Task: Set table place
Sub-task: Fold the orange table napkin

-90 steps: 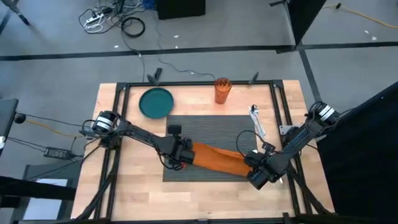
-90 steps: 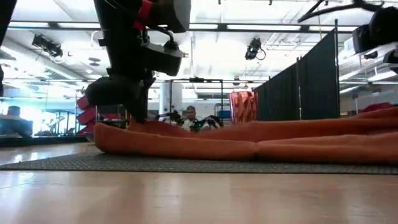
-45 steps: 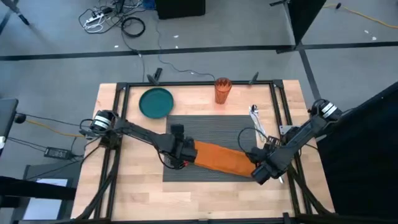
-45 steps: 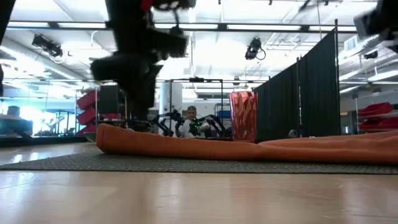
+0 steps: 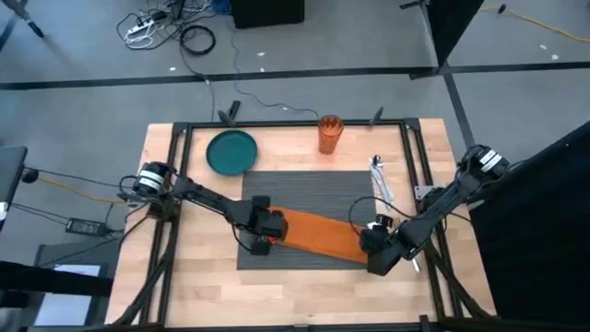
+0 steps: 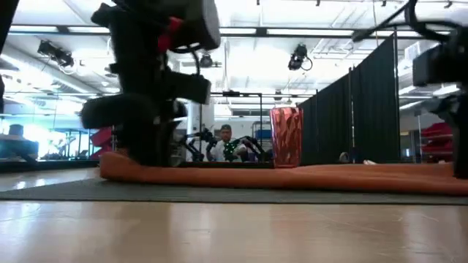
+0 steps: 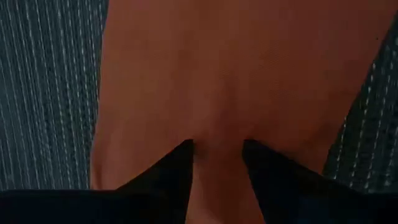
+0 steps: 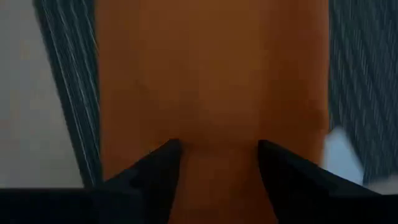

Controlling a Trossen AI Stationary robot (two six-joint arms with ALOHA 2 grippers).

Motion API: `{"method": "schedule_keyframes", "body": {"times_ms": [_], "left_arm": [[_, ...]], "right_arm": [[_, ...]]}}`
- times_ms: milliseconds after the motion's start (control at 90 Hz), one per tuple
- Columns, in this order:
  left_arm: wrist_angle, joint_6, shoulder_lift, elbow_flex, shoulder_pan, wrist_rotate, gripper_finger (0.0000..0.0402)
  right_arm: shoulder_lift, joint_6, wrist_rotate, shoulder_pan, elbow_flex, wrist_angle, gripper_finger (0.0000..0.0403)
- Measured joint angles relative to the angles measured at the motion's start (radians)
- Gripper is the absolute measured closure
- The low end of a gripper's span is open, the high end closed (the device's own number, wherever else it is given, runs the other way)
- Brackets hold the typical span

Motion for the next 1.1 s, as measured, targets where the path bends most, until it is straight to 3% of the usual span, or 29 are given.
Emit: {"method": "schedule_keyframes", "body": {"times_ms": [289,478,567,656,789,978,1100], "left_arm": [[-0.051,-0.176,0.004,0.014,-0.076,-0.015,0.0270],[-0.194,-0.195,0.003,0.140,-0.090,-0.042,0.0270],[-0.250,-0.183,0.000,0.197,-0.101,-0.083,0.0270],[-0.225,-0.161,0.000,0.219,-0.117,-0.111,0.0270],[-0.132,-0.134,-0.001,0.161,-0.137,-0.110,0.0270],[-0.045,-0.195,0.000,0.020,-0.150,-0.060,0.0270],[-0.040,-0.279,-0.004,0.003,-0.169,0.013,0.0270]], "right_arm": [[-0.012,-0.040,-0.040,0.009,-0.016,-0.015,0.0222],[-0.110,-0.073,-0.146,-0.019,0.010,-0.074,0.0221],[-0.177,-0.086,-0.110,-0.033,0.027,-0.060,0.0222],[-0.215,-0.112,0.000,-0.042,0.026,-0.030,0.0222],[-0.203,-0.141,0.115,-0.056,0.005,-0.009,0.0220],[-0.095,-0.165,0.024,-0.094,-0.035,-0.001,0.0224],[-0.056,-0.194,0.013,-0.123,-0.036,-0.033,0.0228]]}}
